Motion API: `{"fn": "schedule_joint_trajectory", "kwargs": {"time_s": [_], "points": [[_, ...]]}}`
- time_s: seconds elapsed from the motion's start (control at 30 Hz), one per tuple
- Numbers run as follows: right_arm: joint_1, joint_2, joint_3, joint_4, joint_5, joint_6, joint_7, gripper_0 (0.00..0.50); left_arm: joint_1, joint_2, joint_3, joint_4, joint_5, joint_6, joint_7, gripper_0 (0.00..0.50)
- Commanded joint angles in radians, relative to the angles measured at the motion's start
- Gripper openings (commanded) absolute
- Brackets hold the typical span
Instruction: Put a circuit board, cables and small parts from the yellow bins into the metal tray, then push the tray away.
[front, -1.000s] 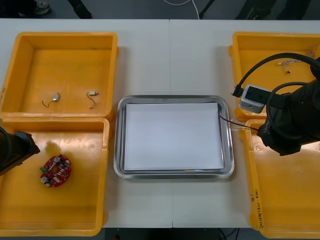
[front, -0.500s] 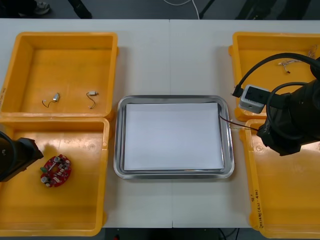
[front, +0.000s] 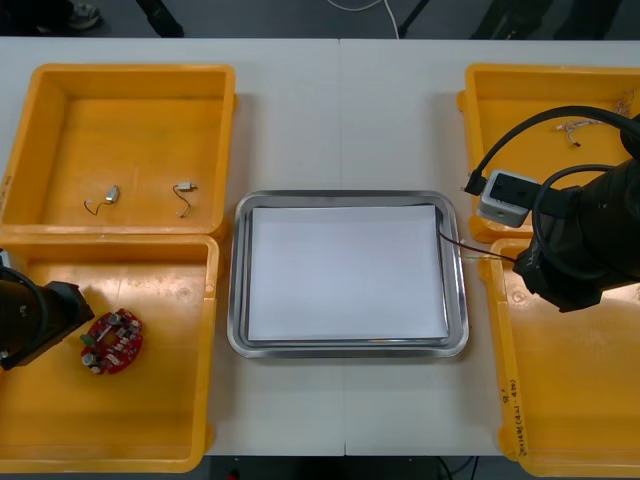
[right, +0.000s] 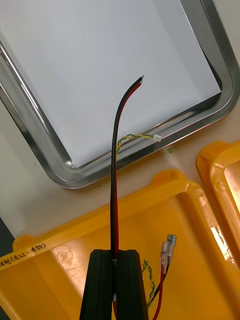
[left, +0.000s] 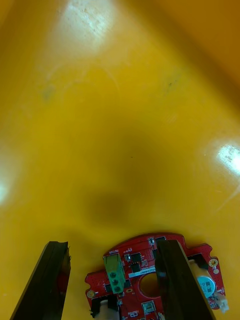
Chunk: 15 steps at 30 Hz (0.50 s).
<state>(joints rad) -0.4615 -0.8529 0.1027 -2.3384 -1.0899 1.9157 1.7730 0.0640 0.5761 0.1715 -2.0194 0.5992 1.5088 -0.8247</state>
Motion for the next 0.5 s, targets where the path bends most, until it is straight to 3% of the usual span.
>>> {"fn": "schedule_joint_trajectory", "kwargs": {"time_s": [0.03, 0.5], "points": [[-0.029, 0.009, 0.008, -0.025, -0.012, 0.004, -0.049, 0.000, 0.030, -0.012, -0.032, 0.011, -0.016, -0.030, 0.035, 0.500], [-0.028, 0.009, 0.008, -0.025, -0.015, 0.004, -0.049, 0.000, 0.066, -0.013, -0.050, 0.014, -0.013, -0.071, 0.013, 0.500]]}}
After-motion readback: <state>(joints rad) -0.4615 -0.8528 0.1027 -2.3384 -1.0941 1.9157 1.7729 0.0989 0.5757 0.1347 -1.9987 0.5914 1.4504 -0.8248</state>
